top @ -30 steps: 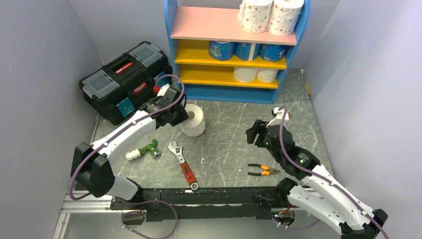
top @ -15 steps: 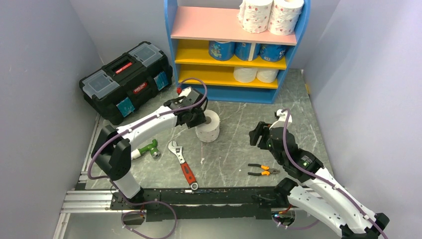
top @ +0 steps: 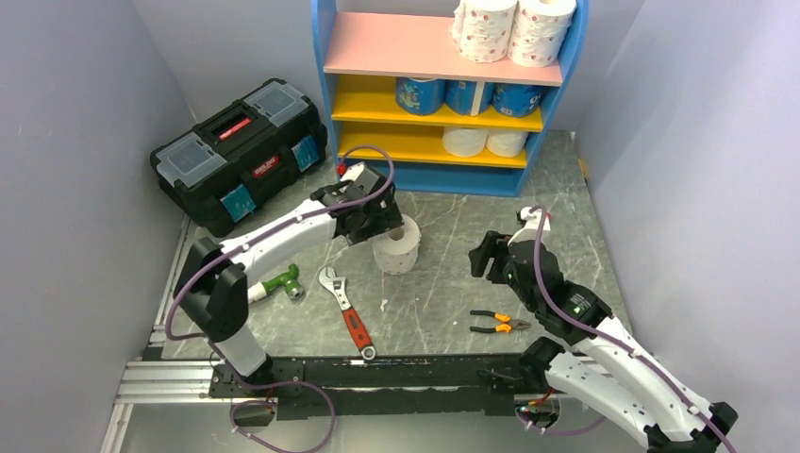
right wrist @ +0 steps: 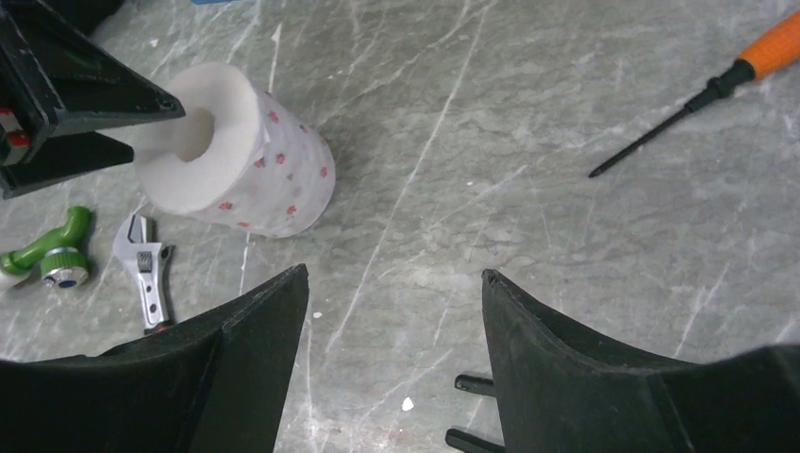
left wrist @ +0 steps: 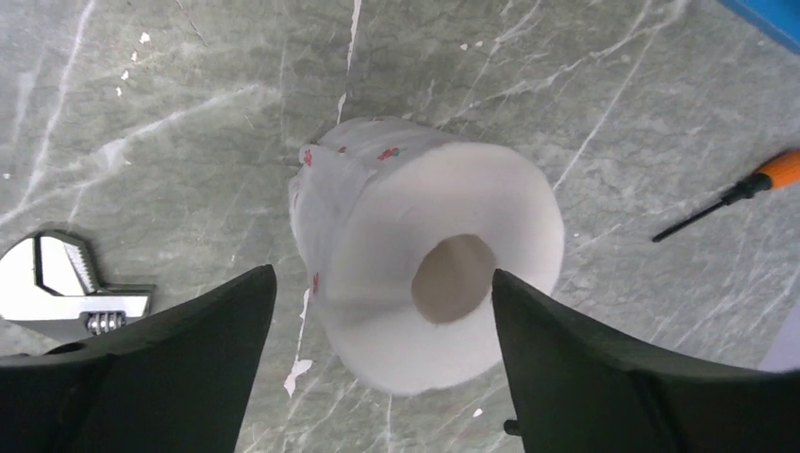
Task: Place and organize the paper towels onto the shelf
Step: Place the paper towel at the center of the board, then pick up the paper towel from the center of the board.
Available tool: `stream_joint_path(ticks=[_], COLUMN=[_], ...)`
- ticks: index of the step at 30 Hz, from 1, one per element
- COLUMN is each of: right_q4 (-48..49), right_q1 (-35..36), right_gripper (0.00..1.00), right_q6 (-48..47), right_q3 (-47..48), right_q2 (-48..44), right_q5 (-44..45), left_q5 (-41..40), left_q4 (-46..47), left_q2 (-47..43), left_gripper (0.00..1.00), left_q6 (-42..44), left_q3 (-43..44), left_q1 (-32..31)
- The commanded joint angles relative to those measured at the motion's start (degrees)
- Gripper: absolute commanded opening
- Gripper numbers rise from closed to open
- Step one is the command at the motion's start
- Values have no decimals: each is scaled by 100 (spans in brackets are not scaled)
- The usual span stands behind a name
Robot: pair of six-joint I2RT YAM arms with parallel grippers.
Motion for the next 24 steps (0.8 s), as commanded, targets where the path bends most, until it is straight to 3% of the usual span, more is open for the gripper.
stream_joint_path(ticks=[1,5,9,10,11,12,18,22,24], right_q4=[733,1404,1209,1231,1251,1214,527,142,84], right_q1=[-5,3,38,91,151,233,876,1232,1291], right_gripper=[70,70,69,74,95,99,100,98,93], right_q6=[-397,-872,-1283,-1405,-1544,-1633,-2085,-2258,-2276], right_q3=[15,156,928,1072,1195,1367,2739,3475,3766], right_q2=[70,425,1403,1590,1772,1962,3568,4570,4910], right_q5=[-630,-1346,-1960,-2055,-2127,-2107,-1755,-1528,-1473], left_q5=[-340,-736,-688,-656,-625,-613,-517,-401,-361], left_q4=[-75,-254,-43,24,79,98,43,48,-8], left_q2=[-1063,-2310,-3898,-4344,-4770,-5287,-7149,-7601,-7596], left_gripper=[94,99,99,99,99,99,99,98,97], left_q6=[245,676,971,1012,1044,1070,920,813,767], left_q3=[125,-502,-2034,-2405,-2737,-3048,-4327,-4747,-4796], left_q1=[-24,72,353,397,412,423,432,440,447])
